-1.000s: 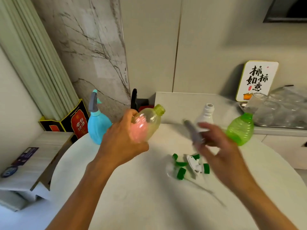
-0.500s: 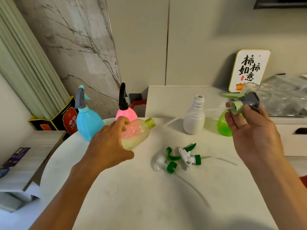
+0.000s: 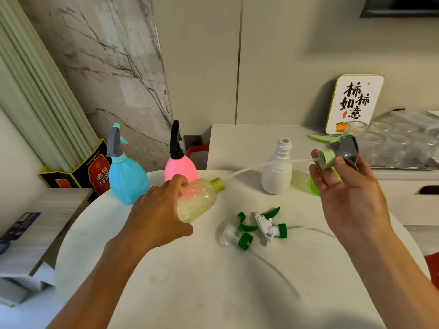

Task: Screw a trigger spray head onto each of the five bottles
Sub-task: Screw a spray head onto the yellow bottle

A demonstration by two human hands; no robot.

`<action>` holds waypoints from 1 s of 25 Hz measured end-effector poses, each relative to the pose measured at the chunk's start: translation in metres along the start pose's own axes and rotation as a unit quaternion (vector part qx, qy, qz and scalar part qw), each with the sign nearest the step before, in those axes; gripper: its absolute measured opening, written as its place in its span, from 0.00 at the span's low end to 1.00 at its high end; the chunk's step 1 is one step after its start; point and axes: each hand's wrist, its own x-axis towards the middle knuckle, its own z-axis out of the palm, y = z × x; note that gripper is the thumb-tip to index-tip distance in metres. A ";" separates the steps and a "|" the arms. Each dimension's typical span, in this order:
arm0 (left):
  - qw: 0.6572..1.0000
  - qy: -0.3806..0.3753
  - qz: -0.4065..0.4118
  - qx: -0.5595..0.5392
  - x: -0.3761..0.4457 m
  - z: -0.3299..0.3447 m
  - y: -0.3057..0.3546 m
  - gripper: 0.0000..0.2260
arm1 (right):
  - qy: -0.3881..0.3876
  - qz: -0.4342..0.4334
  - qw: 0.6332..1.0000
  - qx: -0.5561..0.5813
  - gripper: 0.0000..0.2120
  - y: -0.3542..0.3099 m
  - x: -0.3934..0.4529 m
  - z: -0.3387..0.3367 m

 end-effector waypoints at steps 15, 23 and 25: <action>0.991 0.042 0.110 -0.070 -0.006 0.002 0.021 0.39 | -0.054 0.061 0.984 -0.160 0.26 0.057 -0.045 0.027; 0.991 0.040 0.119 -0.042 -0.010 0.000 0.015 0.39 | -0.201 -0.055 0.891 -0.403 0.24 0.056 -0.048 0.025; 0.993 0.033 0.108 -0.045 -0.010 -0.003 0.013 0.39 | -0.246 -0.121 0.809 -0.519 0.23 0.051 -0.044 0.019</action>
